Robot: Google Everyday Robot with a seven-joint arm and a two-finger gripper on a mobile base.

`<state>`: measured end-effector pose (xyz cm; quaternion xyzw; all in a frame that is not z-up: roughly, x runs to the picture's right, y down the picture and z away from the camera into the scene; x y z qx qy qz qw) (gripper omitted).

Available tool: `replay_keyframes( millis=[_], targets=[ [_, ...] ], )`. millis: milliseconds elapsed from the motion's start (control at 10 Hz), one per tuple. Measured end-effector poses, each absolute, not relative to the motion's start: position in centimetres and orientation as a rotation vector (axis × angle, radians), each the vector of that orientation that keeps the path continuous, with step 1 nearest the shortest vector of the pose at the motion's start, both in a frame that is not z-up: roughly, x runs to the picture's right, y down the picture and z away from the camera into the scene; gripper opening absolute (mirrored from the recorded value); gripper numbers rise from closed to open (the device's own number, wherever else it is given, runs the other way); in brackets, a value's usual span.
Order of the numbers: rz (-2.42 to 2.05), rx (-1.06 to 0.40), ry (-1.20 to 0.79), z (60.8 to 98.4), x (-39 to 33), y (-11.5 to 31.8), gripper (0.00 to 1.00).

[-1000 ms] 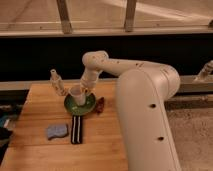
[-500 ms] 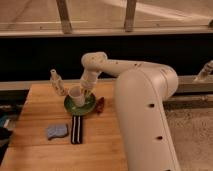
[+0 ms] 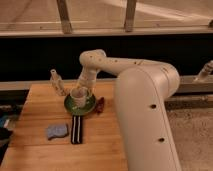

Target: Place the ceramic cup in the ceramic bowl

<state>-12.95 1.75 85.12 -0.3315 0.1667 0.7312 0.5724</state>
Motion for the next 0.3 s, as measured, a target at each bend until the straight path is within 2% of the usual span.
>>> replay_keyframes(
  millis=[300],
  targets=[
    [1.708, -0.673, 0.339, 81.1, -13.0, -2.2, 0.8]
  ],
)
